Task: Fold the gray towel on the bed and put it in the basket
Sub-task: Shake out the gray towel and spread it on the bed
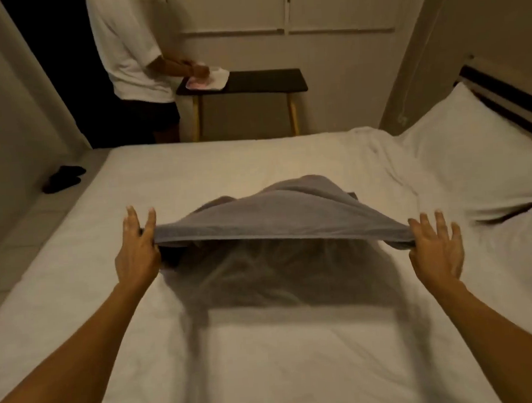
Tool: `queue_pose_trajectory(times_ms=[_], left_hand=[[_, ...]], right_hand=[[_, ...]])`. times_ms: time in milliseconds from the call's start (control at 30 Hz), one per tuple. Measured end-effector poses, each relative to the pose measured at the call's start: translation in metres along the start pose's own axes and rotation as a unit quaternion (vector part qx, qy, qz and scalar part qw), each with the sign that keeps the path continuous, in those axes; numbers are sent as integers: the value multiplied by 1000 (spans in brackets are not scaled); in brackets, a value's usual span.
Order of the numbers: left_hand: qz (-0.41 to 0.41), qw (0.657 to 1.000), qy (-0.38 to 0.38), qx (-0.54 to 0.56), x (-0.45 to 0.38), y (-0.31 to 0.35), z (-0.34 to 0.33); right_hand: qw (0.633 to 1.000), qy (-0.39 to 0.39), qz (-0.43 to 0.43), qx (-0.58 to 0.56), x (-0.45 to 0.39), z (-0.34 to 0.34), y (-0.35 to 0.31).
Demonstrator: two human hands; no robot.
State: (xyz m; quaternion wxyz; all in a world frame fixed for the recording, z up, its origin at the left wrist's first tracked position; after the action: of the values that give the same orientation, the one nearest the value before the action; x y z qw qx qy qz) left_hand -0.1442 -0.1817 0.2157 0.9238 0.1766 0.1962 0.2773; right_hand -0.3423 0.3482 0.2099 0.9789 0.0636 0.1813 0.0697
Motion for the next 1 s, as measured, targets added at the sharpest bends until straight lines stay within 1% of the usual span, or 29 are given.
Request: queue_pose_trajectory(times_ms=[100, 200, 333, 400, 467, 533, 567, 667, 767, 900, 1000], left_hand=[[-28, 993, -87, -69, 82, -40, -54], [-43, 980, -155, -115, 162, -74, -94], [-90, 953, -242, -160, 242, -102, -144], [-95, 940, -280, -171, 268, -115, -168], [-102, 932, -295, -187, 282, -128, -190], [-114, 929, -292, -195, 290, -139, -207], [-119, 927, -294, -201, 294, -143, -216], [-106, 911, -334, -217, 302, -154, -241], [-102, 904, -350, -223, 310, -162, -257], [-110, 904, -348, -223, 309, -174, -268], [-113, 916, -310, -228, 296, -173, -265]], right_hand=[[997, -64, 36, 18, 83, -50, 3], [988, -119, 91, 35, 162, -92, 9], [958, -215, 166, 86, 253, -152, 22], [948, -238, 190, 89, 285, -178, 23], [941, -270, 187, 82, 310, -203, 19], [931, -306, 181, 79, 329, -227, 13], [929, -314, 180, 79, 335, -237, 9], [924, -330, 175, 76, 351, -260, -4], [917, -355, 169, 72, 366, -280, -11], [917, -343, 194, 63, 368, -293, -23], [918, -331, 217, 38, 366, -291, -33]])
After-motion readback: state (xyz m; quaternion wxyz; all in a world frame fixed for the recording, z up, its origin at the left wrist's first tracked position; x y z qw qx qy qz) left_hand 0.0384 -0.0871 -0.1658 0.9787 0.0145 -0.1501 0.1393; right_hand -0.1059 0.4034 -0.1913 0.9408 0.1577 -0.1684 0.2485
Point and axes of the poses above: each hand's wrist, its own x-axis away from the middle knuckle, its own z-axis out of the back of the hand, y = z × x, the point moved 7 cm from there along -x, towards the middle knuckle, and after that the axes turned 8 degrees about x, right-handed, at the moved point
